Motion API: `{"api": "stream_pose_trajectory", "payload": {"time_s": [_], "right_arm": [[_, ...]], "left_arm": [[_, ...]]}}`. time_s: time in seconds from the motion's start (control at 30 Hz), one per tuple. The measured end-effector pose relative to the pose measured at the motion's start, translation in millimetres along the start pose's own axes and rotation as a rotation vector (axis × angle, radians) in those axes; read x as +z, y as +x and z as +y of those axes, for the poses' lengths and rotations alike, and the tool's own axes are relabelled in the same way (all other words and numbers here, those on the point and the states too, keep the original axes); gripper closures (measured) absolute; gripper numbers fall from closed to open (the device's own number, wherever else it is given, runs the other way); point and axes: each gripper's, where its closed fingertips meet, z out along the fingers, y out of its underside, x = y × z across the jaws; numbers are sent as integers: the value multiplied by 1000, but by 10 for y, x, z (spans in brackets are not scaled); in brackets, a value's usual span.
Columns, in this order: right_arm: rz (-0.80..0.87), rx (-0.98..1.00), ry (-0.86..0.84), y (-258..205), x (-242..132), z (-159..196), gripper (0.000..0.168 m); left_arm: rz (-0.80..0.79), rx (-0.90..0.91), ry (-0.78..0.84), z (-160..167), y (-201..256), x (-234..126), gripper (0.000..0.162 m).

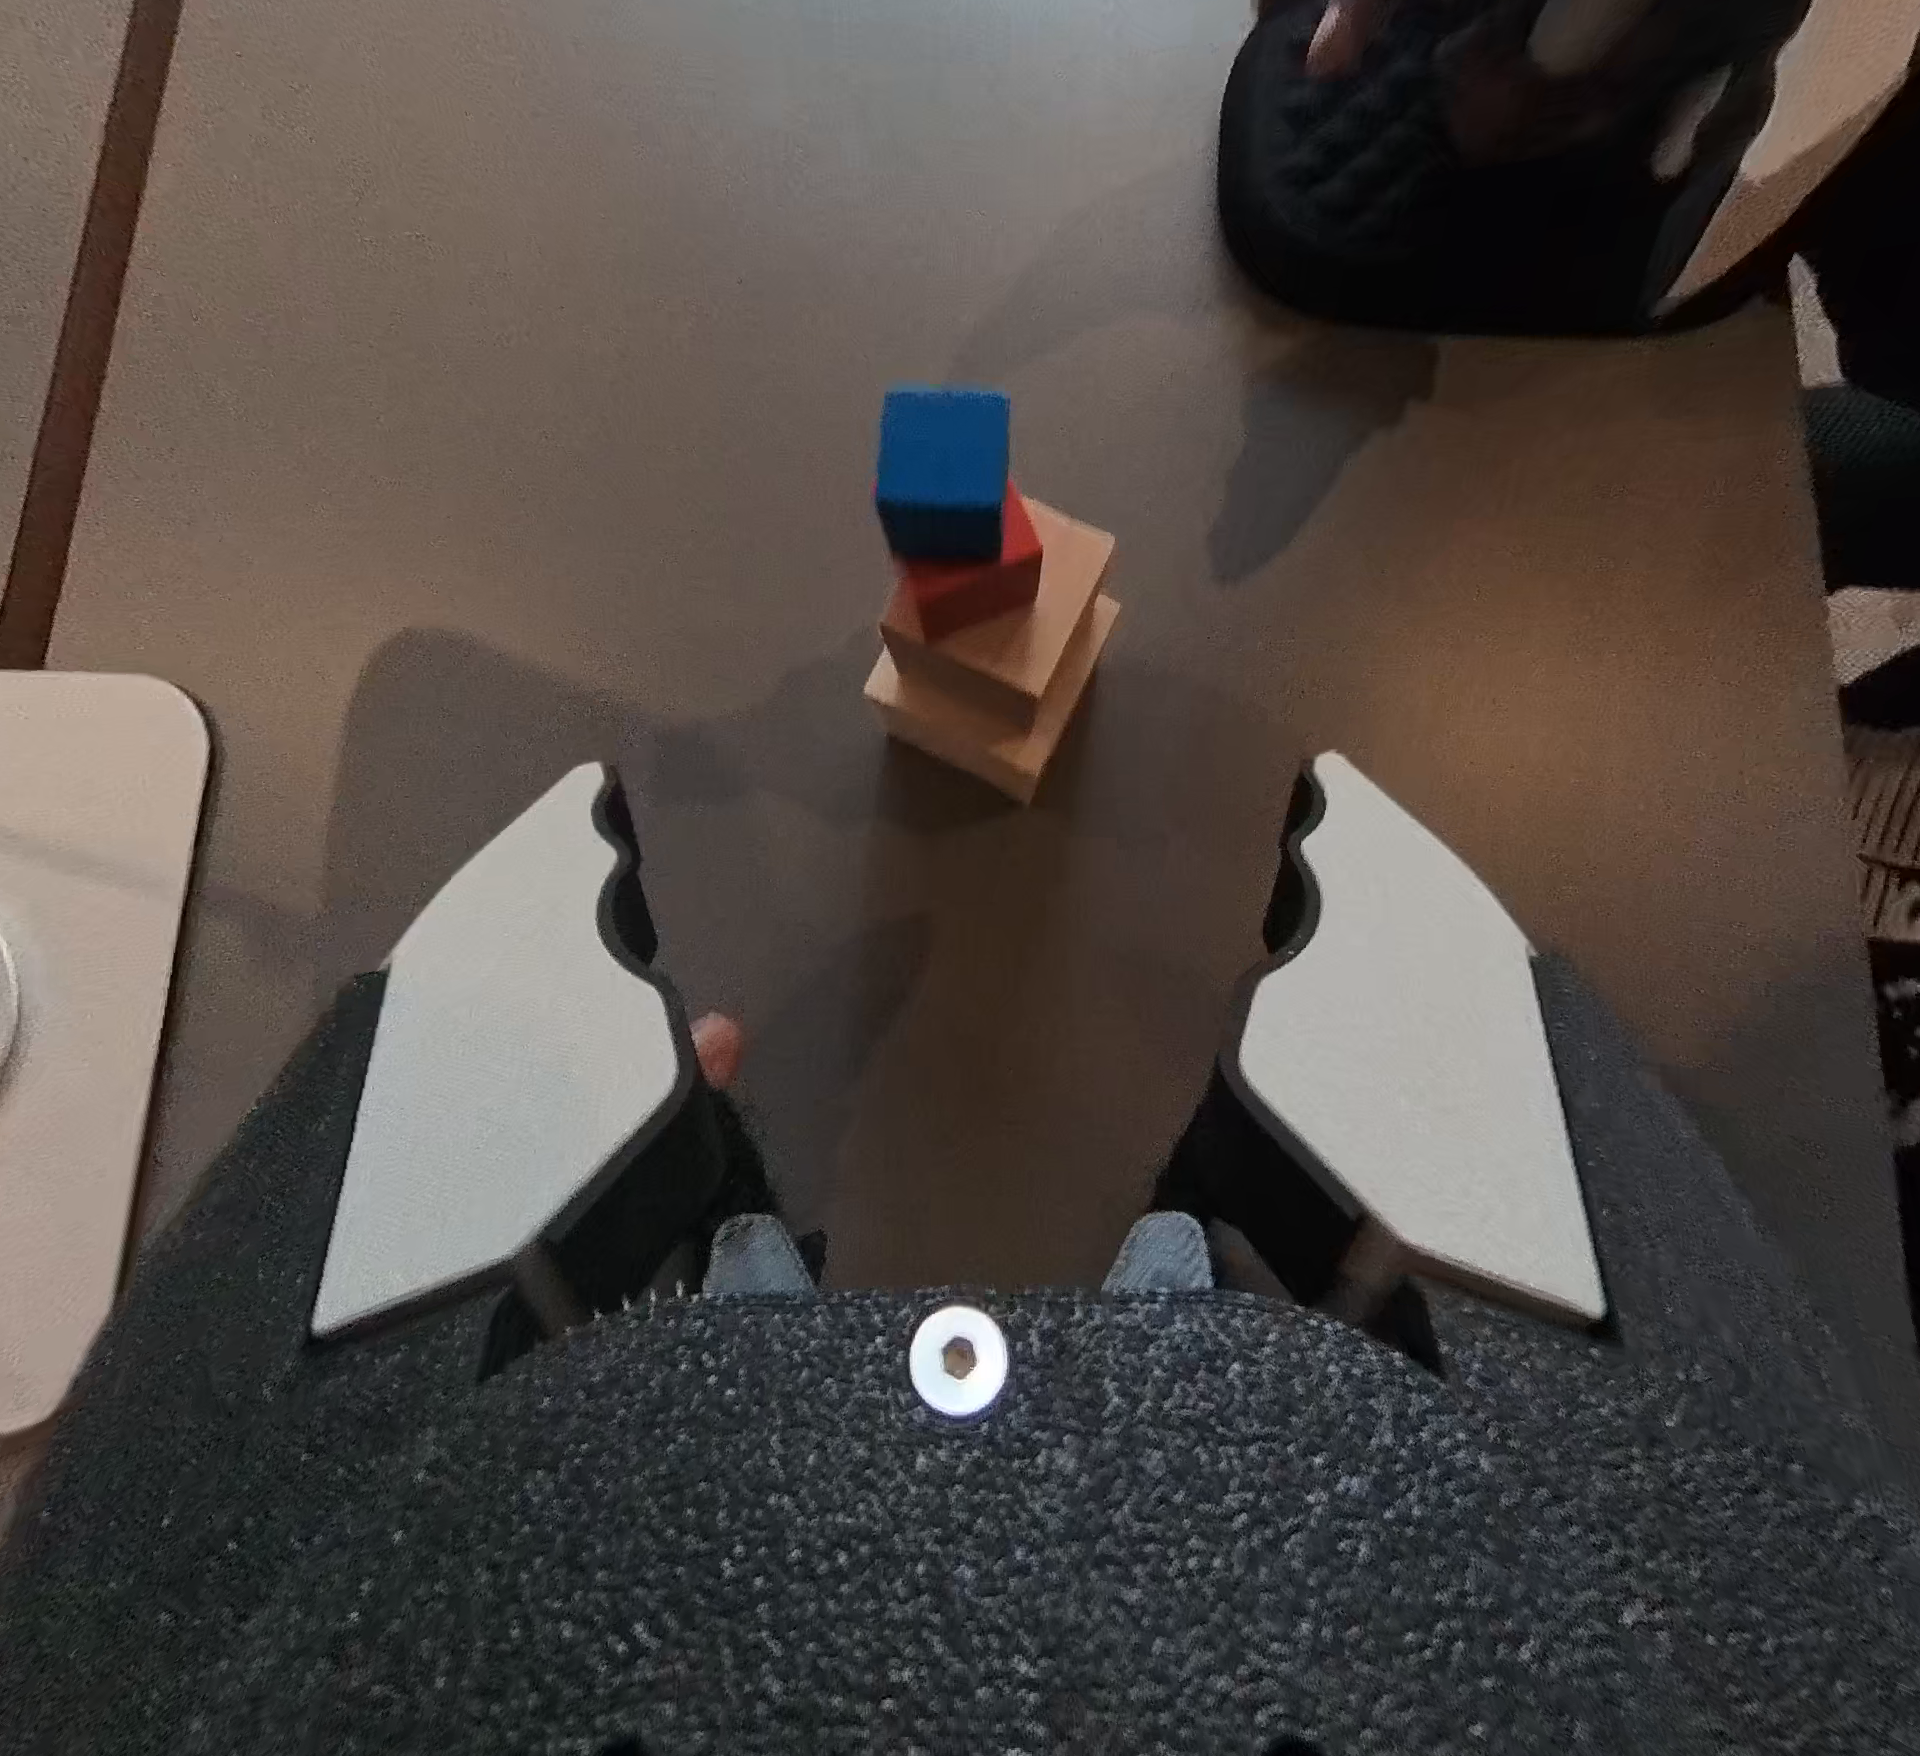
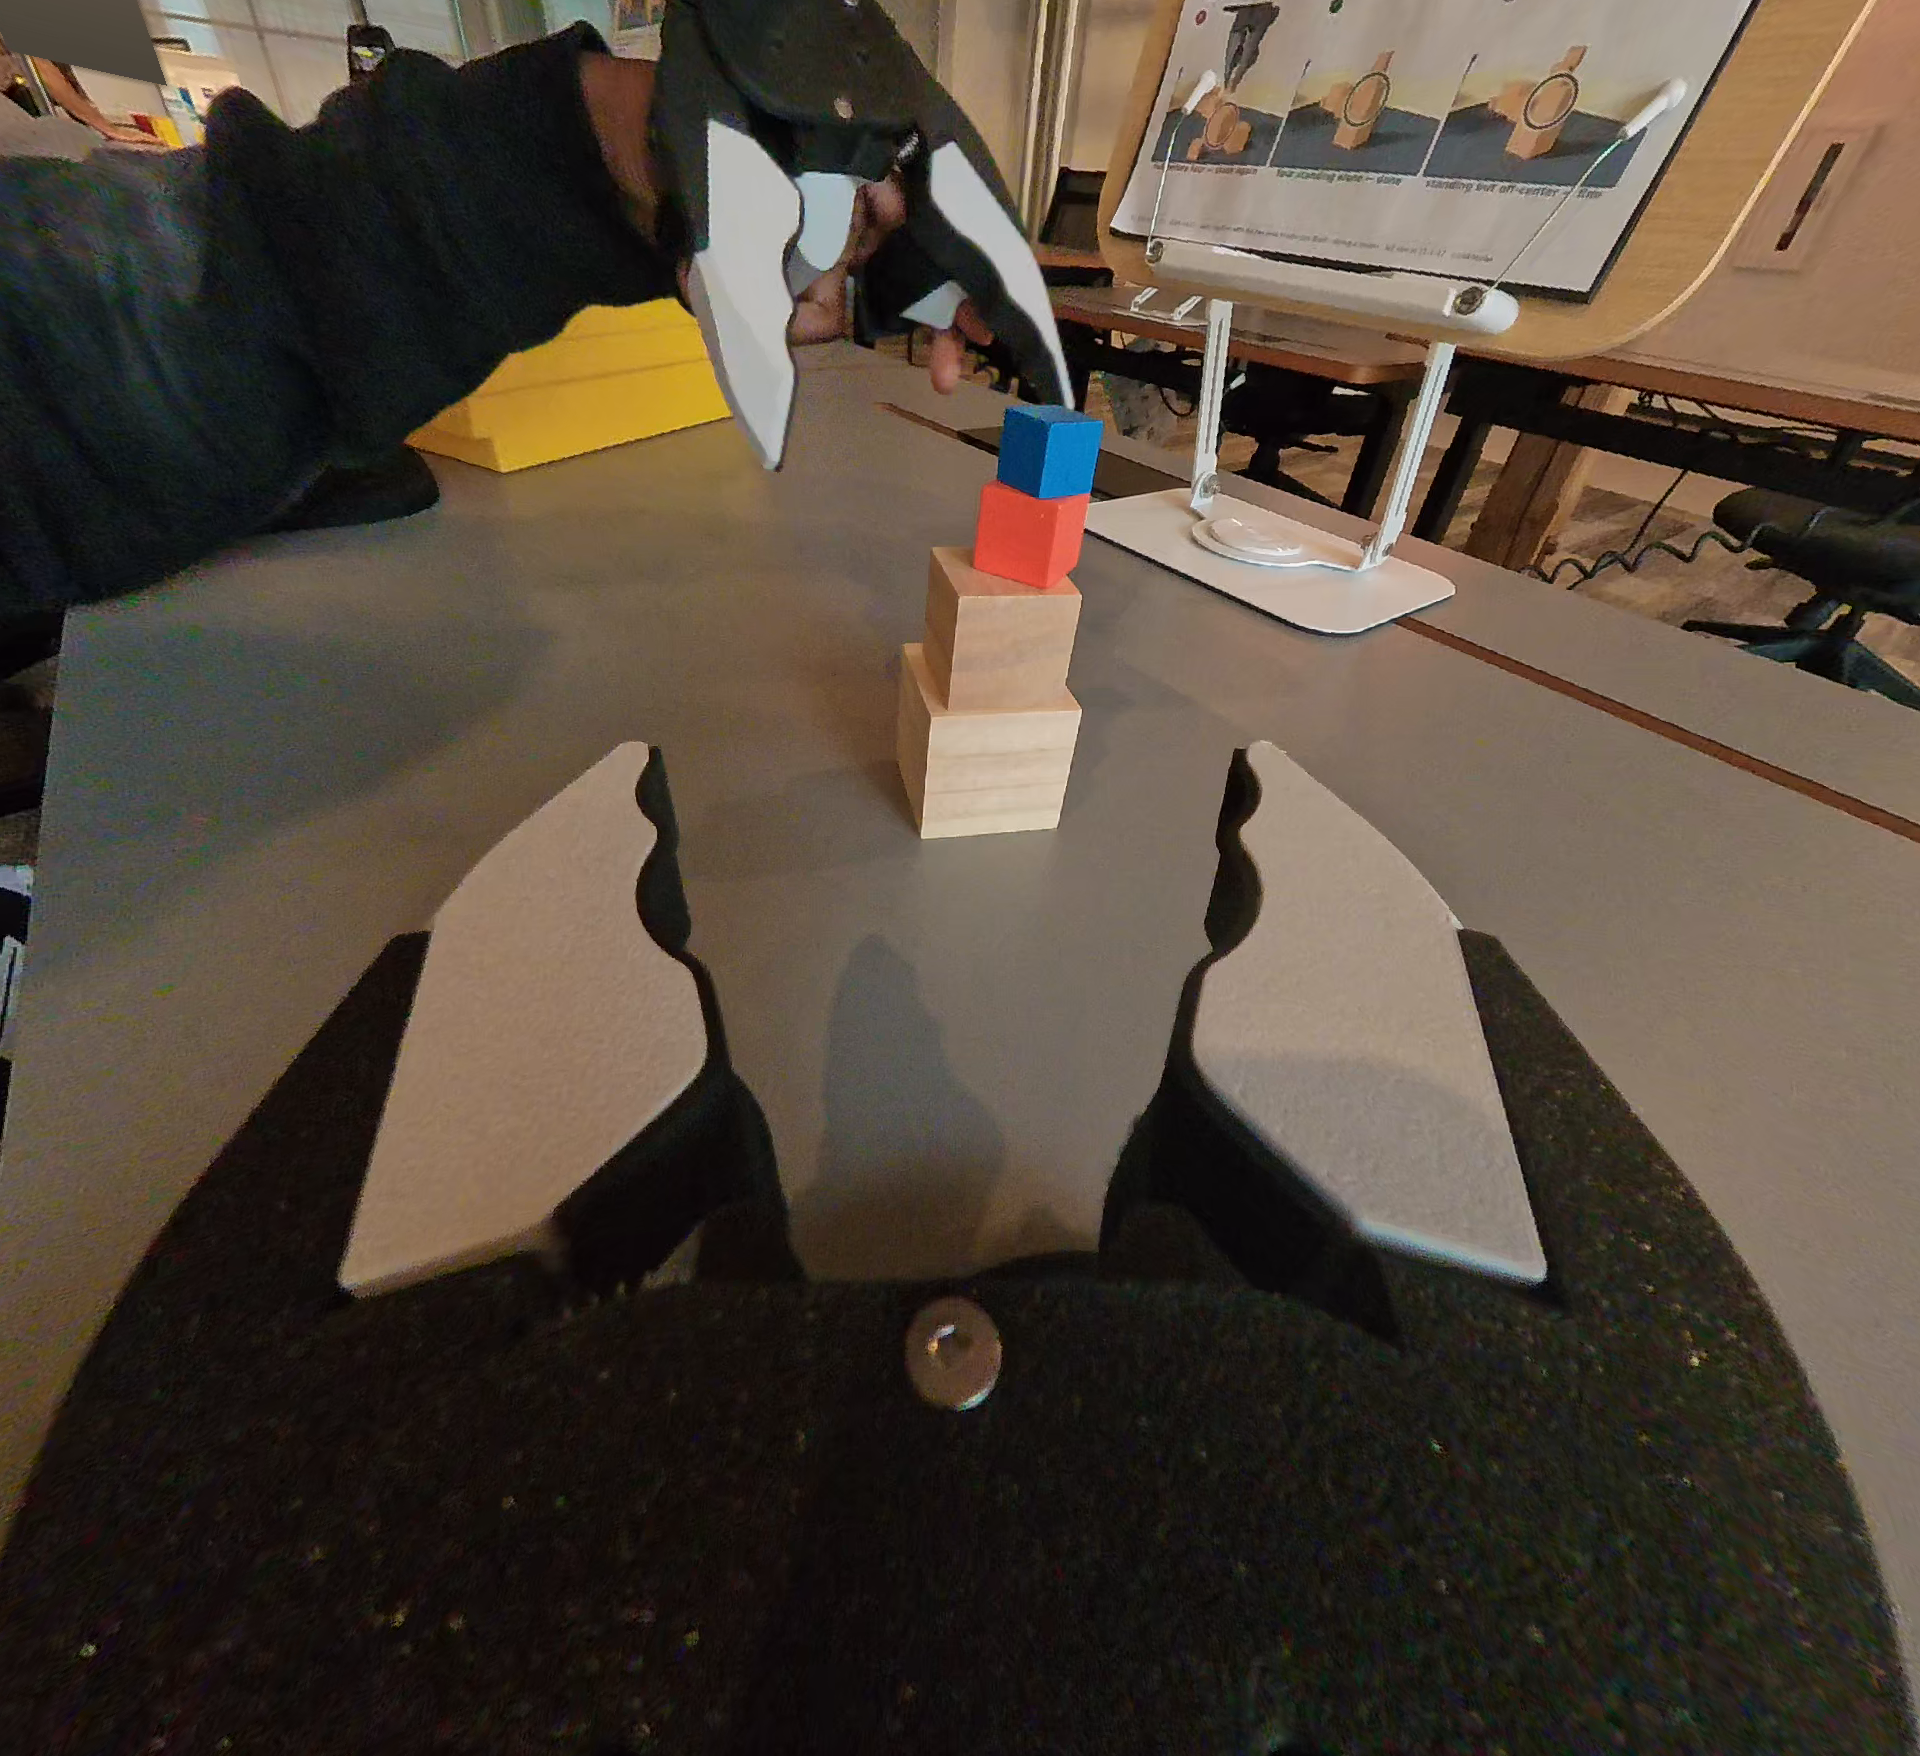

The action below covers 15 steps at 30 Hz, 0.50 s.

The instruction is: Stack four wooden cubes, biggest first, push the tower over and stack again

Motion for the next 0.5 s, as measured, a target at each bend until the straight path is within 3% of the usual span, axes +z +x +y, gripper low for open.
{"api": "stream_pose_trajectory", "payload": {"time_s": [0.07,0.13,0.17,0.27,0.5], "right_arm": [[0,-1,-1,-1,0,1,69],[0,1,0,1,-1,1,69],[1,2,-1,2,-1,1,69],[1,3,-2,3,0,3,69],[0,5,-6,3,3,9,69]], "left_arm": [[22,4,-29,112,15,-43,52],[71,28,-66,222,71,-94,76],[103,51,-89,281,113,-123,91],[188,158,-133,392,262,-219,160],[255,409,-208,422,486,-258,162]]}}
